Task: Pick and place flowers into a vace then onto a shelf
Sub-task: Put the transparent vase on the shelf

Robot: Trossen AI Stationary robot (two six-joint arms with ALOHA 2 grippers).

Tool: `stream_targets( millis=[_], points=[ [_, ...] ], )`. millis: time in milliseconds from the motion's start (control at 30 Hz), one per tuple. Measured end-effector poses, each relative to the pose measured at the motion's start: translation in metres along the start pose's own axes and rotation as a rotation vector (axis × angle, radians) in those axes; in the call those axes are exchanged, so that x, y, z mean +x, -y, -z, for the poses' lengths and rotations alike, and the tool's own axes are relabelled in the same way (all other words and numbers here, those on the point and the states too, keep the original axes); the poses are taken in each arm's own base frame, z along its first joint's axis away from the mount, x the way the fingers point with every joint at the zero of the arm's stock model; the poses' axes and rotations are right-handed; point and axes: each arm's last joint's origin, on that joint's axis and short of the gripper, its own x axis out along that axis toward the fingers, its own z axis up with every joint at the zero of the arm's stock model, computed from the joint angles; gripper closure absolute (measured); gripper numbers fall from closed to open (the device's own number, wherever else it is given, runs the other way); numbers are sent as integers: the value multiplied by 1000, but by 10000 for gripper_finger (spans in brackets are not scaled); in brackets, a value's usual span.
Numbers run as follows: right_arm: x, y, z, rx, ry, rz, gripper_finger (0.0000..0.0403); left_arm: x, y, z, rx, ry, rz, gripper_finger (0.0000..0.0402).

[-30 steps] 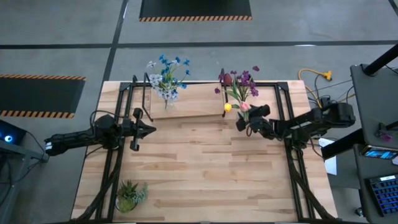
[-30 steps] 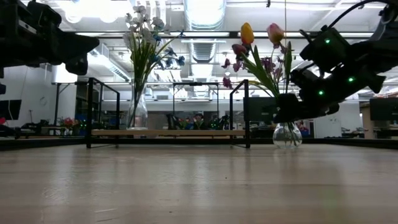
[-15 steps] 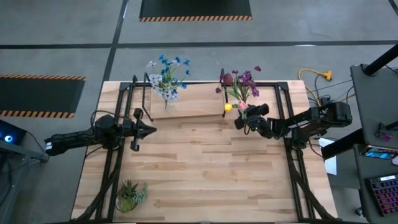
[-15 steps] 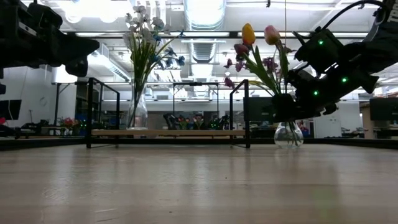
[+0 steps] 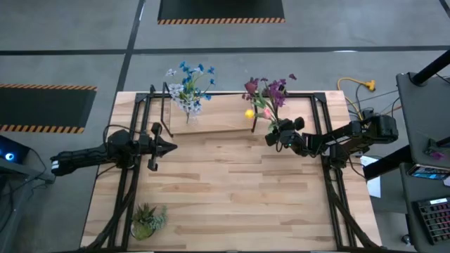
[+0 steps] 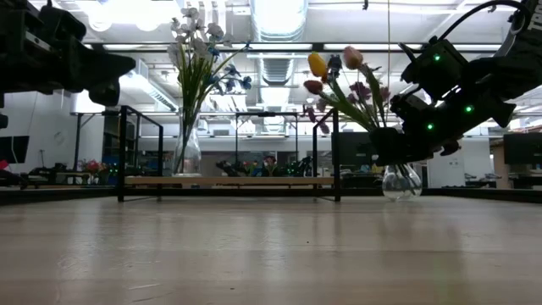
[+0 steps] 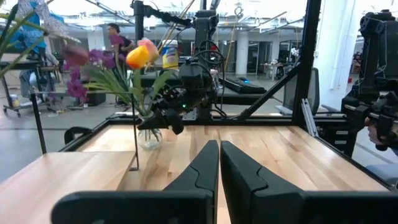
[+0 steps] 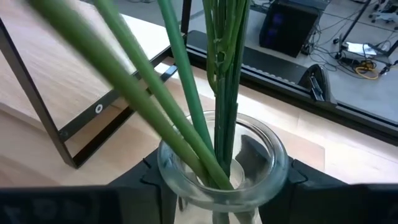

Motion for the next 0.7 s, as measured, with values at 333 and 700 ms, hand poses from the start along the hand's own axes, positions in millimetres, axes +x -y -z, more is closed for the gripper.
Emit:
stream_targets(
  millis=[333,700],
  points=[
    [-4,2,-7,19,24,-11,260,0,0,0,-19,-2,0,402],
    [-44,6,-49,70,211,-185,261,0,0,0,-20,-2,0,402]
  ],
)
